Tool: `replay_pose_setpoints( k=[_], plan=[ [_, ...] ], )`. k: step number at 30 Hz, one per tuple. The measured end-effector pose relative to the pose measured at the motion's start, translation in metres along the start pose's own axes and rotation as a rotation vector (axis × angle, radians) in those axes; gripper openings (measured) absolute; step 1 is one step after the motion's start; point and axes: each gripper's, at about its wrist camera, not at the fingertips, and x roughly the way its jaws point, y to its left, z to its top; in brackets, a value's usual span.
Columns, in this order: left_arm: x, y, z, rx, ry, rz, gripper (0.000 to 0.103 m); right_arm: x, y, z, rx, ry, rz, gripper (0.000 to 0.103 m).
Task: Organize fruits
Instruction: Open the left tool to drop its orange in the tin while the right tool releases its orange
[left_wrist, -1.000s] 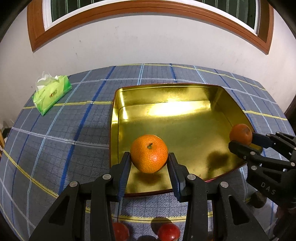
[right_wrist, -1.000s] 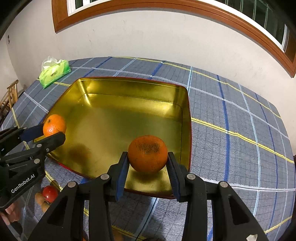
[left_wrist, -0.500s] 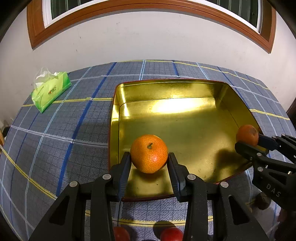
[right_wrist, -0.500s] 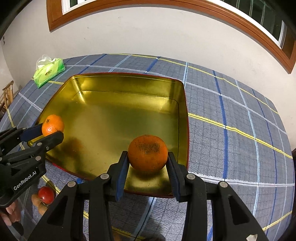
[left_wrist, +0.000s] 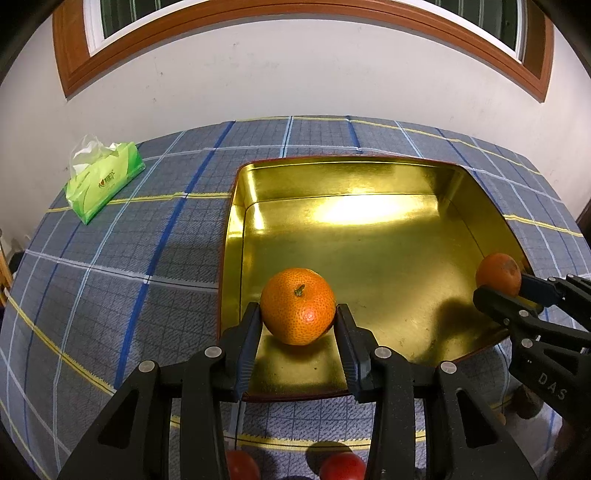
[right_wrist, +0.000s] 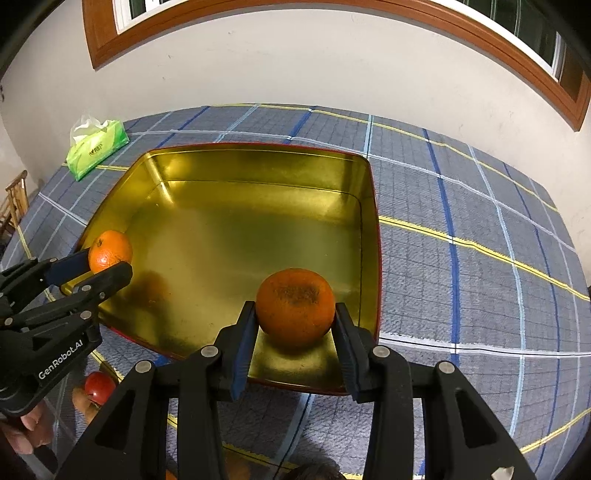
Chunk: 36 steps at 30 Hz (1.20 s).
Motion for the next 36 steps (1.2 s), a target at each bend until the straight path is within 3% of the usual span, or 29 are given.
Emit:
replay_pose_setpoints(
  k=[11, 18, 36],
  plan=[
    [-0.001, -0.001, -0.001, -0.004, 0.009, -0.003, 0.044, 0.000, 0.000, 0.000, 0.003, -0.002, 0.003, 0.039],
    [-0.007, -0.009, -0.002, 0.024, -0.012, 0.003, 0.054, -0.002, 0.002, 0.000, 0.012, -0.007, 0.020, 0.047],
    [-0.057, -0.006, -0.011, 0.004, -0.080, 0.001, 0.054, -0.052, 0.009, -0.008, 0.002, -0.087, 0.025, 0.050]
  ],
)
